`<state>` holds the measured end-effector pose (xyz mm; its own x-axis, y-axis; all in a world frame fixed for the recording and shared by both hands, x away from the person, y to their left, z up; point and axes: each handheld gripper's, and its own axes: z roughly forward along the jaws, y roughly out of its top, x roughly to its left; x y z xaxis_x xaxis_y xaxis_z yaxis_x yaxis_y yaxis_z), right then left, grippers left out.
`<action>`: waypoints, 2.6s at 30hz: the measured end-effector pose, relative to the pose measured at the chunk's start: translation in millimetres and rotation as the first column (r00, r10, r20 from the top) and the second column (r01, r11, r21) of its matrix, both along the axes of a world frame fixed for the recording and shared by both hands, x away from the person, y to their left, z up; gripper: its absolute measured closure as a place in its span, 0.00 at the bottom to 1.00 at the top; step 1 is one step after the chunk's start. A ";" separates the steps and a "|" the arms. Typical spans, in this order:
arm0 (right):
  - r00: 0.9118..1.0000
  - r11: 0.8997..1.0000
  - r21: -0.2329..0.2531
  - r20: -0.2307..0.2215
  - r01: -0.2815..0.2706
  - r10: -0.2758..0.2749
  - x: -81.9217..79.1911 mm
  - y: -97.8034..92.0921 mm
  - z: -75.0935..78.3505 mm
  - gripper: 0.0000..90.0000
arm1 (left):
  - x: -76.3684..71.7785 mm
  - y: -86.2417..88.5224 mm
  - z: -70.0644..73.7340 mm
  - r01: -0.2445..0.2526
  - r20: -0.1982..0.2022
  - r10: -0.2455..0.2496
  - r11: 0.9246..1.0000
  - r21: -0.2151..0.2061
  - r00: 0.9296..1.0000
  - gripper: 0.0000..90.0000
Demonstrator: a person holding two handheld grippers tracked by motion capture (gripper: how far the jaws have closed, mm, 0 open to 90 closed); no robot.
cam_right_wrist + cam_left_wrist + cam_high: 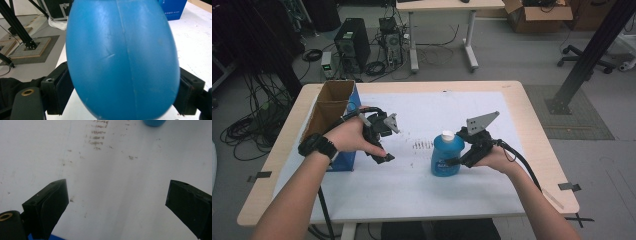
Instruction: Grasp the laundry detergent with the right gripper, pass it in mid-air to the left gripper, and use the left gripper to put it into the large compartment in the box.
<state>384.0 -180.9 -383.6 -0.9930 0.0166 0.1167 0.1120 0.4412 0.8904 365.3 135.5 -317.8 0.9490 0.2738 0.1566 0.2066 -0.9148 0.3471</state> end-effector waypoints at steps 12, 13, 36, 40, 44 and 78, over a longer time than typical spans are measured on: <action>1.000 1.000 -0.008 0.005 -0.001 0.001 0.2 -0.3 -0.5 0.25 | 0.1 -0.2 -0.4 0.000 -0.003 0.000 1.000 -0.002 1.000 0.06; 1.000 1.000 -0.008 0.005 -0.001 0.001 0.2 -0.3 -0.5 0.25 | 0.1 -0.2 -0.4 0.000 -0.003 0.000 1.000 -0.002 1.000 0.06; 1.000 1.000 -0.009 0.010 -0.018 0.018 1.8 -3.2 -4.8 0.44 | 0.8 -0.4 0.4 0.020 0.006 -0.020 1.000 0.002 1.000 0.05; 1.000 1.000 -0.011 0.013 -0.016 0.016 1.3 -3.2 -4.3 0.44 | 0.2 -0.5 1.3 0.022 0.009 -0.022 1.000 0.003 1.000 0.05; 1.000 1.000 -0.013 0.015 -0.016 0.016 1.2 -3.1 -3.9 0.45 | 0.0 -0.8 2.5 0.014 0.010 -0.014 1.000 0.003 1.000 0.05; 0.996 0.997 -0.071 0.084 -0.017 0.023 17.1 -1.8 77.5 0.46 | -2.8 5.4 46.0 0.011 0.047 -0.009 0.999 -0.041 0.999 0.06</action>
